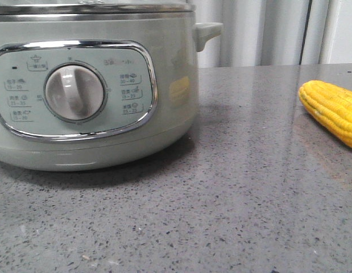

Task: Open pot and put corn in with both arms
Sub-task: 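Lower the left gripper onto the glass lid's silver knob, then close the left gripper on the lid knob and lift the lid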

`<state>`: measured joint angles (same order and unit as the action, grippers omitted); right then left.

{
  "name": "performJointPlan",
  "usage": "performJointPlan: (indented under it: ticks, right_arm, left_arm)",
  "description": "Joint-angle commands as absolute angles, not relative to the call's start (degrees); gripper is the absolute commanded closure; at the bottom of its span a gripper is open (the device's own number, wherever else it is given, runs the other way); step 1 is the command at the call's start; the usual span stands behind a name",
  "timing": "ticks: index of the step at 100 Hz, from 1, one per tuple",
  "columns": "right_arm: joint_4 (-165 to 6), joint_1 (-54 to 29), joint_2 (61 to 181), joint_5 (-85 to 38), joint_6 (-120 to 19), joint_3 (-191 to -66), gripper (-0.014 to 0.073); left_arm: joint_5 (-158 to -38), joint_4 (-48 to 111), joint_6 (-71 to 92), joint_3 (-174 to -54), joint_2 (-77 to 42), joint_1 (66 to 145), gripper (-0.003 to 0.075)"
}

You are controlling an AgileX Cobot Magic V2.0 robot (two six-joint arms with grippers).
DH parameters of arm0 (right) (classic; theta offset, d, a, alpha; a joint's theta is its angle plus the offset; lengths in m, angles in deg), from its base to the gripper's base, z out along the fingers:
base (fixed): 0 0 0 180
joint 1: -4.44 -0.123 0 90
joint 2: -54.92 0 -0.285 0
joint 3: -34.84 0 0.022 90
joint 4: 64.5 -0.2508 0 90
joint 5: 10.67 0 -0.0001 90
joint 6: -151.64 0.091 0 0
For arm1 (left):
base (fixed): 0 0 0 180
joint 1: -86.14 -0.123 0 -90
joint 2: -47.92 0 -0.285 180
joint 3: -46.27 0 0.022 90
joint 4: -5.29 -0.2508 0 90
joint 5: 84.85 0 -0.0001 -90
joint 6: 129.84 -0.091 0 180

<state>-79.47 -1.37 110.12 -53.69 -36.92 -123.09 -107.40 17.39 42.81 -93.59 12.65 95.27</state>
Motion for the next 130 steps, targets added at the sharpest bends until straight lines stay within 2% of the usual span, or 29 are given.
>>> performJointPlan:
  ticks: [1,32,74,81,91,96,130]
  right_arm:
    - [-80.04,-1.14,115.12,-52.24,-37.59,-128.27,0.0134]
    - [-80.47,-1.14,120.98,-52.04,-37.59,-132.83,0.0134]
    - [-80.72,-1.14,119.8,-52.81,-37.59,-132.83,0.0134]
    - [-80.72,-1.14,118.83,-53.48,-37.59,-132.83,0.0134]
    - [-80.72,-1.14,117.84,-54.81,-37.59,-132.83,0.0134]
    - [-80.72,-1.14,117.45,-55.44,-37.59,-132.83,0.0134]
    - [-80.72,-1.14,113.68,-55.55,-37.59,-132.83,0.0134]
  left_arm:
    - [-103.84,18.1,42.69,-95.66,12.0,95.74,0.0352]
    - [-101.93,18.59,39.21,-96.71,10.48,97.46,0.0349]
    - [-95.86,19.24,33.46,-107.14,-9.18,116.8,0.0346]
    - [-93.3,18.81,33.46,-107.91,-12.88,119.4,0.0302]
    - [-90.57,18.21,33.46,-109.17,-17.55,121.34,0.0167]
    - [-90.72,18.21,33.46,-109.82,-19.62,121.35,0.0124]
    - [-83.64,18.21,33.65,-110.19,-26.97,121.35,0.0123]
